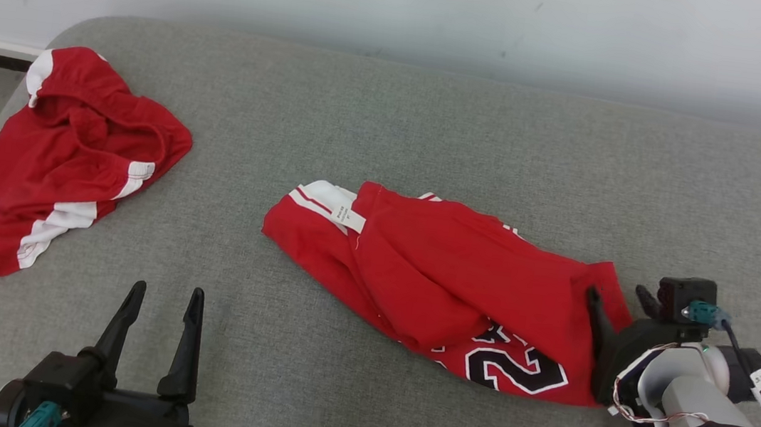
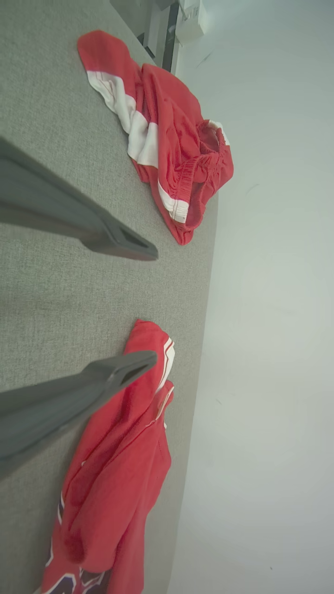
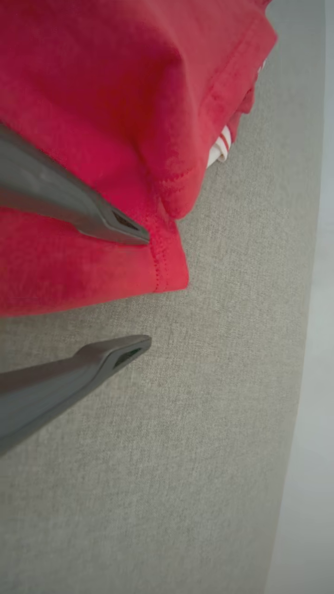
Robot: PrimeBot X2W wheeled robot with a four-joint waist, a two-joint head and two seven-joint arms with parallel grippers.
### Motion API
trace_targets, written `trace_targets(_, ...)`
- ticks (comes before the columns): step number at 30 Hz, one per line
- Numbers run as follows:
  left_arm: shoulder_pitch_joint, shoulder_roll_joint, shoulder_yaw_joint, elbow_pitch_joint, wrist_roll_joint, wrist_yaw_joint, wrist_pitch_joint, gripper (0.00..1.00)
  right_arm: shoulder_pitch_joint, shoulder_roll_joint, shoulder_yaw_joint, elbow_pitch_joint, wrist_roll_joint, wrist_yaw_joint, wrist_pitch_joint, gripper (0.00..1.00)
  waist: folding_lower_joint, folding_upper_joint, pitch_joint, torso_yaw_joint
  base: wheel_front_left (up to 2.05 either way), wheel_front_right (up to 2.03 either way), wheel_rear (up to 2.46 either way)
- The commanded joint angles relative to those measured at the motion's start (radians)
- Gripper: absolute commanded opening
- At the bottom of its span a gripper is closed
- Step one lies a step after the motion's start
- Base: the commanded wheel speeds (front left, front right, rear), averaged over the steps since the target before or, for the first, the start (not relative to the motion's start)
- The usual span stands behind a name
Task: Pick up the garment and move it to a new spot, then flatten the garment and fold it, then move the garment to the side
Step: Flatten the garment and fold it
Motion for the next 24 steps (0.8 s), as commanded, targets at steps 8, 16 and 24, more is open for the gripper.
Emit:
trace_targets(8, -0.002, -0.001, 0.006, 0.000, -0.003, 0.002, -0.001, 1.00, 0.018, 0.002, 0.015, 0.027, 0.063, 0.001, 0.013, 0.00, -0.0001, -0.0001, 0.005, -0.004, 0.00, 0.00, 0.00)
trace_targets(16, 0.019, -0.001, 0.015, -0.001, -0.004, 0.005, -0.001, 1.00, 0.073, -0.062, -0.055, -0.043, 0.112, 0.001, -0.061, 0.00, -0.0001, -0.0001, -0.026, -0.058, 0.00, 0.00, 0.00)
trace_targets(24, 0.034, -0.001, 0.013, -0.008, -0.017, 0.013, -0.001, 1.00, 0.287, -0.108, -0.281, -0.305, 0.081, 0.001, -0.062, 0.00, -0.0001, -0.0001, -0.039, -0.103, 0.00, 0.00, 0.00)
